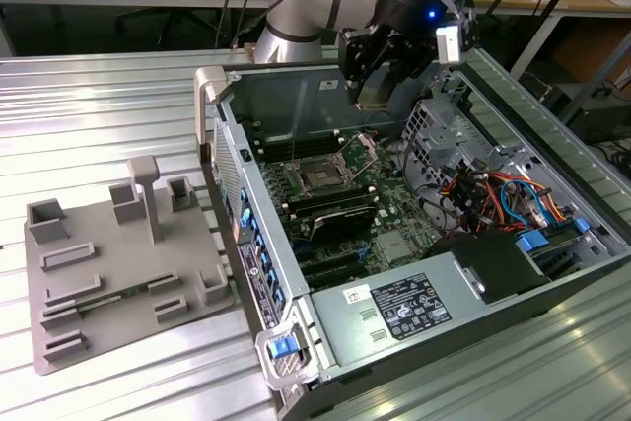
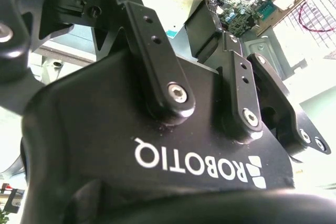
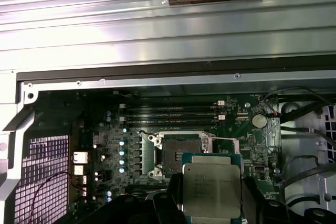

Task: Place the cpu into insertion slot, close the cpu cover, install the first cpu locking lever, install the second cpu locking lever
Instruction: 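Place the cpu into insertion slot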

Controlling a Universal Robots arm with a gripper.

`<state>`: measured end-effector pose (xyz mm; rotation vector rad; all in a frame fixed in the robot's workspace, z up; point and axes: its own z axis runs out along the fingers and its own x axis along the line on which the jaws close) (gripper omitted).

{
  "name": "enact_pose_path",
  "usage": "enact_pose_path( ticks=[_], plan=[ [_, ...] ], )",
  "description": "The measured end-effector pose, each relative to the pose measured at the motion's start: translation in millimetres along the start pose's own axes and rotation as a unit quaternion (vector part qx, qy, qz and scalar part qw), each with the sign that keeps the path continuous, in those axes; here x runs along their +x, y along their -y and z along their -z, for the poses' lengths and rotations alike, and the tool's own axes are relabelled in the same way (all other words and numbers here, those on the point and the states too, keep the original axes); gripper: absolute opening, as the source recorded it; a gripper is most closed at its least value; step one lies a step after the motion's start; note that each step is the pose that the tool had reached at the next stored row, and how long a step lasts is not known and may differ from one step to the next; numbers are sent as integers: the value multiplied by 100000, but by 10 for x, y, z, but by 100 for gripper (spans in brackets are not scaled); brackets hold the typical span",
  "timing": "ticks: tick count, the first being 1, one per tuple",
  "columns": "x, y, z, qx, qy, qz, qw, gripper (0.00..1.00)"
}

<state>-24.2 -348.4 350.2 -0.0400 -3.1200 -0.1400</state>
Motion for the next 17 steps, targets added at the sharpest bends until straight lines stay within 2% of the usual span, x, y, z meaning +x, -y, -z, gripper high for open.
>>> enact_pose_path(
  ticks=[17],
  plan=[
    [-1,5,-54,2,-1,2,100000,55]
  ],
)
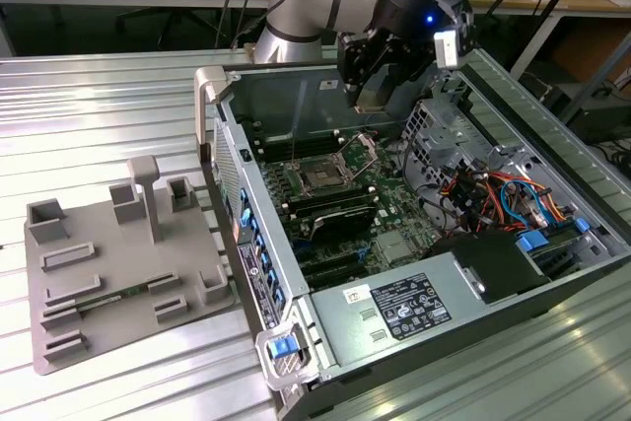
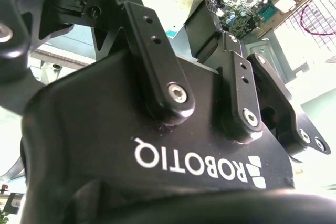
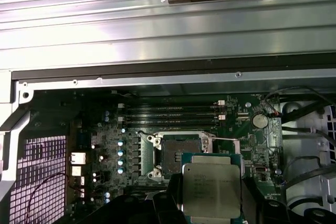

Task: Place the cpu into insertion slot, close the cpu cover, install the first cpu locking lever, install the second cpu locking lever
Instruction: 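Place the cpu into insertion slot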

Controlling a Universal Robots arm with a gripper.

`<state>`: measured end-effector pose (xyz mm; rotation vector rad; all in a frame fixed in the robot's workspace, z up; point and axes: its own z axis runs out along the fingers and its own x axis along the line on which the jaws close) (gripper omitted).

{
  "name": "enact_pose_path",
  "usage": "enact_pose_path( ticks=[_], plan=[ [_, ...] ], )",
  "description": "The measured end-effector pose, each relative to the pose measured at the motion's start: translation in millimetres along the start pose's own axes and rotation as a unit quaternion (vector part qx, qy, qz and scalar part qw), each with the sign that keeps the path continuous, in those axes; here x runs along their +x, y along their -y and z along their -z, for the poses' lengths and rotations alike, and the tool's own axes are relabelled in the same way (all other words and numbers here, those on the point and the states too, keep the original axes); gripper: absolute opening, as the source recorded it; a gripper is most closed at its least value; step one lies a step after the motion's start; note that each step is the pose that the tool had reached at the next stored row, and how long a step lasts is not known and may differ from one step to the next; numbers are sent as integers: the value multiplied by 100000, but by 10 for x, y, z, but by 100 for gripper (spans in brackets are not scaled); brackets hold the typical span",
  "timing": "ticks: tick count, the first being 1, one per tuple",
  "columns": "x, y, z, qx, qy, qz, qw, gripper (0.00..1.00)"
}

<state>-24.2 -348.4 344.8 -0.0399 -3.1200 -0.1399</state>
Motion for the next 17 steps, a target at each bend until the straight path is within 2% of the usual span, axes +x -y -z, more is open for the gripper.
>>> enact_pose_path(
  ticks=[17],
  plan=[
    [0,10,-52,-1,1,5,100000,55]
  ],
)
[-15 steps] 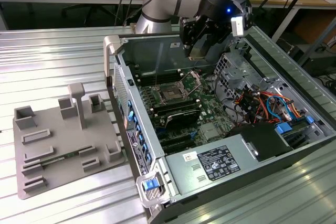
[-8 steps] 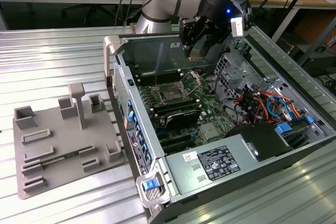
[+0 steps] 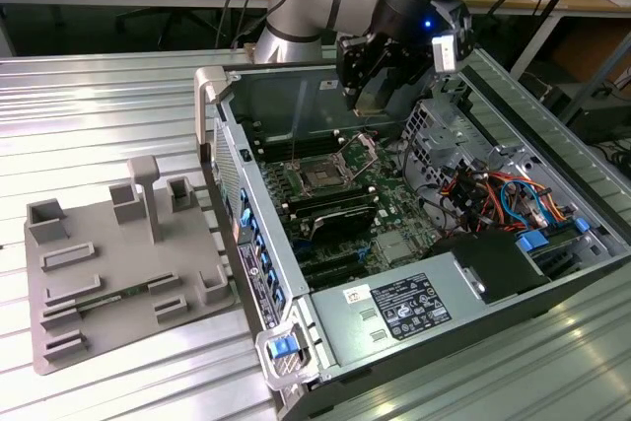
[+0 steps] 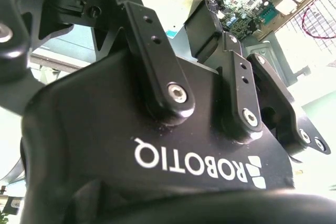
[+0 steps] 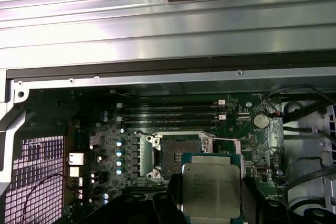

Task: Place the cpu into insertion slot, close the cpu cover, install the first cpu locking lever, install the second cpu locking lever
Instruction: 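Place the cpu into insertion slot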

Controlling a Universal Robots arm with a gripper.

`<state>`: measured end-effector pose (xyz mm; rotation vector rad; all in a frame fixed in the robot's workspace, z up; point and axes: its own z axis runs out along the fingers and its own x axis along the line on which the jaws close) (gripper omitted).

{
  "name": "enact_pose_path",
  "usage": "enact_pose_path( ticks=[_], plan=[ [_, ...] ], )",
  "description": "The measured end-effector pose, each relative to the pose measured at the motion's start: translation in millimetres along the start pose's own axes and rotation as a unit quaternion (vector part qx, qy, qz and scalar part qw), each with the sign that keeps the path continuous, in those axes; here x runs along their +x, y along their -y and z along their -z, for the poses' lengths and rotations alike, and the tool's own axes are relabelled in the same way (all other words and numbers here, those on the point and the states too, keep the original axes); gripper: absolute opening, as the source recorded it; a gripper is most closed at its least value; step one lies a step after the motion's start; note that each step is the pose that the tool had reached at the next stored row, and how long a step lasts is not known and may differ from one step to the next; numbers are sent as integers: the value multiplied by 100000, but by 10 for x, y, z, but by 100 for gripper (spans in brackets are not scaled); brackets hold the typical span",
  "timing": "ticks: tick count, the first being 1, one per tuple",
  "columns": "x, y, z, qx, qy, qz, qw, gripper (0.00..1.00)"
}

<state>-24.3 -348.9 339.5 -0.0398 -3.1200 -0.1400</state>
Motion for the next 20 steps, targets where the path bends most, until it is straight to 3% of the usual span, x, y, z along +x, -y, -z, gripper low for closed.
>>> enact_pose_path(
  ticks=[20],
  plan=[
    [4,22,-38,1,-9,77,100000,55]
  ],
)
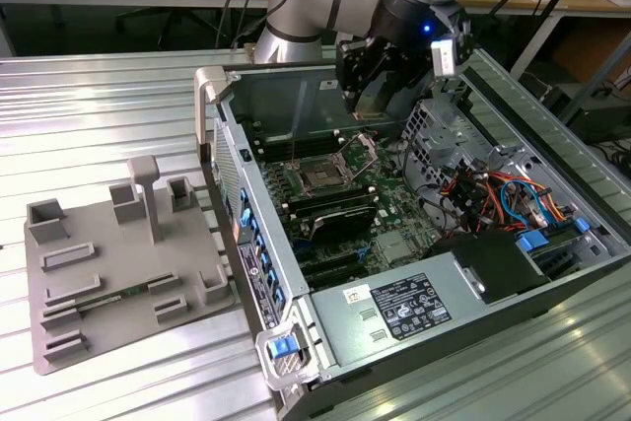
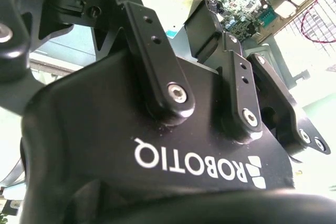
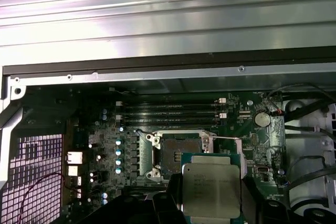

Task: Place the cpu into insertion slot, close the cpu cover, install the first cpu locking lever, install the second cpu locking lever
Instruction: 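Place the cpu into insertion slot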

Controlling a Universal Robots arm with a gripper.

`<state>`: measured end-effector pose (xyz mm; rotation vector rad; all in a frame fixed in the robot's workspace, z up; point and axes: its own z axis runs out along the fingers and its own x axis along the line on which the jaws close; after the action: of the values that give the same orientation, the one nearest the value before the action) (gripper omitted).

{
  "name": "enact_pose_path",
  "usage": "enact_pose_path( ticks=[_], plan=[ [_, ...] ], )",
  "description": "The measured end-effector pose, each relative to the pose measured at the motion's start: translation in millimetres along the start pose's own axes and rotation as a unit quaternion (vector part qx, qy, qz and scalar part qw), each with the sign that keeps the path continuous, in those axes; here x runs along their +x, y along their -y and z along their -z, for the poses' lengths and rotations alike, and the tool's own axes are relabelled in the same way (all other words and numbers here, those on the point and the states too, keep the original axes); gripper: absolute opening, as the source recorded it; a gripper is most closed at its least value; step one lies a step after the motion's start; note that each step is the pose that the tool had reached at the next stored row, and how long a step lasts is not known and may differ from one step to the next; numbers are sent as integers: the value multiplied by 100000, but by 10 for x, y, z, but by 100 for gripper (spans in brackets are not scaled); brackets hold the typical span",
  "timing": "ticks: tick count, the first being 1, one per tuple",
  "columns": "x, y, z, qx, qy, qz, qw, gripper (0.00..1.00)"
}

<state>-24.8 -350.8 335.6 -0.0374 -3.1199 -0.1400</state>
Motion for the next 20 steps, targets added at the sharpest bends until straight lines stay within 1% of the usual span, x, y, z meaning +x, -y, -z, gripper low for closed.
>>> enact_pose_path(
  ticks=[20],
  plan=[
    [-1,7,-51,1,0,-3,100000,55]
  ],
)
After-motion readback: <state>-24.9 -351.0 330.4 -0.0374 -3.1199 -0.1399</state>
